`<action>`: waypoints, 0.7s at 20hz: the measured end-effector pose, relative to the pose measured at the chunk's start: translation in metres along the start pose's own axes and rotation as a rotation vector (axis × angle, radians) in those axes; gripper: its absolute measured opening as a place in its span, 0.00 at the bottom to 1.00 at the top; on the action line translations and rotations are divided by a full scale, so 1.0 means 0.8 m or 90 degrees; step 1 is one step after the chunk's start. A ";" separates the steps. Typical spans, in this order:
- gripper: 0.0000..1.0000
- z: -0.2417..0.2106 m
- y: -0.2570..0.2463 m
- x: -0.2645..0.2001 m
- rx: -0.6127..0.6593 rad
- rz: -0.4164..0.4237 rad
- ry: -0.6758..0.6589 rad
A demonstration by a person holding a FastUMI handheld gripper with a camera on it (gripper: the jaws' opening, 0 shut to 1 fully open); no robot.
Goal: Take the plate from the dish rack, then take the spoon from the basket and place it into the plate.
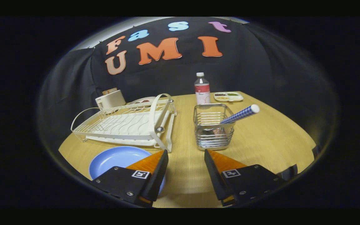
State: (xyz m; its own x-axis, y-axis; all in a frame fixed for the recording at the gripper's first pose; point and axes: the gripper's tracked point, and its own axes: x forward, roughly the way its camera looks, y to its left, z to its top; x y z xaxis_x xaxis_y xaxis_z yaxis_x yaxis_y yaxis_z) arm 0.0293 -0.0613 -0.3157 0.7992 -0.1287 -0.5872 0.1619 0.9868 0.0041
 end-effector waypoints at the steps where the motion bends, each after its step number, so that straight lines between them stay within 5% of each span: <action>1: 0.74 0.007 -0.008 -0.003 -0.009 -0.015 -0.019; 6: 0.85 0.044 -0.045 -0.010 -0.031 -0.080 -0.108; 10: 0.84 0.064 -0.075 -0.003 -0.044 -0.139 -0.150; 14: 0.75 0.075 -0.069 0.004 -0.017 -0.126 -0.177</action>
State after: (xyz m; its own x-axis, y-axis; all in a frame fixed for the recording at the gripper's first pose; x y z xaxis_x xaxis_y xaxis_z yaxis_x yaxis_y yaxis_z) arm 0.0581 -0.1222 -0.2691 0.8816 -0.3360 -0.3315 0.3175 0.9418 -0.1105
